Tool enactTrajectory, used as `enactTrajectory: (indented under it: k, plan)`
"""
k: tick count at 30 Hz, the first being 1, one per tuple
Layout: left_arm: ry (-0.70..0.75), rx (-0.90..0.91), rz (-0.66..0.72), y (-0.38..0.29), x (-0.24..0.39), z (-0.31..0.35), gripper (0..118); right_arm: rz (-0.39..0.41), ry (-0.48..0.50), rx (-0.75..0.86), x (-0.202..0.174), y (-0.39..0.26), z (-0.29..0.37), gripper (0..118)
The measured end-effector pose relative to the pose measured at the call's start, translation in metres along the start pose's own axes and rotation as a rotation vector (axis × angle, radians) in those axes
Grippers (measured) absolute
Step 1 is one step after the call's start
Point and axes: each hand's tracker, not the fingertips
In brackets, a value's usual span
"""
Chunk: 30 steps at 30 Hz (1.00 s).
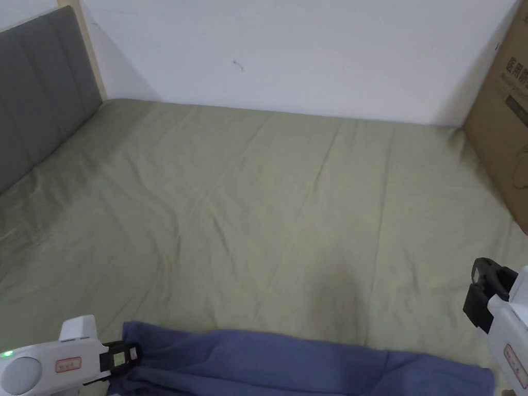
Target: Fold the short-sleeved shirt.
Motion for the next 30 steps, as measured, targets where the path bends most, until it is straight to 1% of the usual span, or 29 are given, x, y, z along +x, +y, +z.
enactTrajectory:
  k: [3, 4, 6, 9, 11, 15, 19, 22, 26, 30]
  plan:
    - [-0.011, 0.018, -0.015, 0.016, -0.002, 0.025, 3, -0.008, -0.002, 0.015, 0.001, 0.006, 0.007, 0]
    - [0.016, 0.027, -0.032, 0.015, 0.005, 0.035, 3, -0.013, -0.002, 0.018, 0.002, 0.007, 0.008, 0]
    - [0.092, 0.045, -0.079, 0.022, -0.002, 0.05, 3, -0.024, 0.0, 0.029, 0.006, 0.006, 0.01, 0]
    - [0.187, 0.044, -0.086, 0.027, -0.013, 0.068, 3, -0.036, 0.009, 0.042, 0.009, 0.007, 0.014, 0]
    - [0.194, 0.045, -0.071, 0.03, -0.015, 0.077, 3, -0.038, 0.017, 0.045, 0.012, 0.005, 0.016, 0]
    - [0.185, 0.06, -0.153, 0.025, 0.027, 0.083, 3, -0.041, 0.026, 0.051, 0.016, 0.002, 0.021, 0]
    - [0.133, 0.011, -0.181, 0.018, 0.094, 0.067, 3, -0.054, 0.031, 0.054, 0.022, -0.001, 0.025, 0]
    - [0.111, -0.062, -0.263, 0.008, 0.143, 0.041, 3, -0.056, 0.028, 0.052, 0.026, -0.003, 0.029, 0]
    - [0.057, -0.142, -0.298, -0.006, 0.182, -0.009, 3, -0.066, 0.026, 0.052, 0.034, -0.005, 0.035, 0]
    - [0.104, -0.243, -0.37, -0.034, 0.21, -0.065, 3, -0.065, 0.015, 0.05, 0.042, -0.008, 0.041, 0]
